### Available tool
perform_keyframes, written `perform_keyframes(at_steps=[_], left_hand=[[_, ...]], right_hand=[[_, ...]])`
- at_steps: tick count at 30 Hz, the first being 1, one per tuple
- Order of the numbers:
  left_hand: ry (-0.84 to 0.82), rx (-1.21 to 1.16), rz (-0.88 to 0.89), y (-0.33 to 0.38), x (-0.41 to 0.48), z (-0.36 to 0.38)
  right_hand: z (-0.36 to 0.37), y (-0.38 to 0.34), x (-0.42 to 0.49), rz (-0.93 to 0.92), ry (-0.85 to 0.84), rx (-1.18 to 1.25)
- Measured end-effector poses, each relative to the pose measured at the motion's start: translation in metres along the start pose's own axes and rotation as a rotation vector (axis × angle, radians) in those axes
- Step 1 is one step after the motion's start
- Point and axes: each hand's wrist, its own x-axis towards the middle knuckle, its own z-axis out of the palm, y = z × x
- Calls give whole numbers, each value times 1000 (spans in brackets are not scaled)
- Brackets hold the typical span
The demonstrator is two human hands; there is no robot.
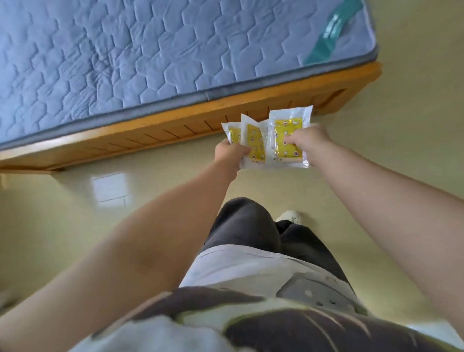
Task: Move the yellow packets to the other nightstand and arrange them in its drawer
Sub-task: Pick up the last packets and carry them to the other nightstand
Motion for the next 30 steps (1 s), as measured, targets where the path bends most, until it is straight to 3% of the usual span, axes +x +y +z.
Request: perform_keyframes(at_steps=[7,13,21,30], left_hand=[[135,-296,-20,46,9,75],[166,-419,-18,126,50,160],[143,-370,-4,261,91,335],[223,-449,-16,411,146,550]], right_hand=[[-63,-68,66,-127,-133,-210],[-126,-149,148,-252,-117,-307],[-284,-244,281,-259,-97,-313],[-481,-365,444,-334,-88,-463]])
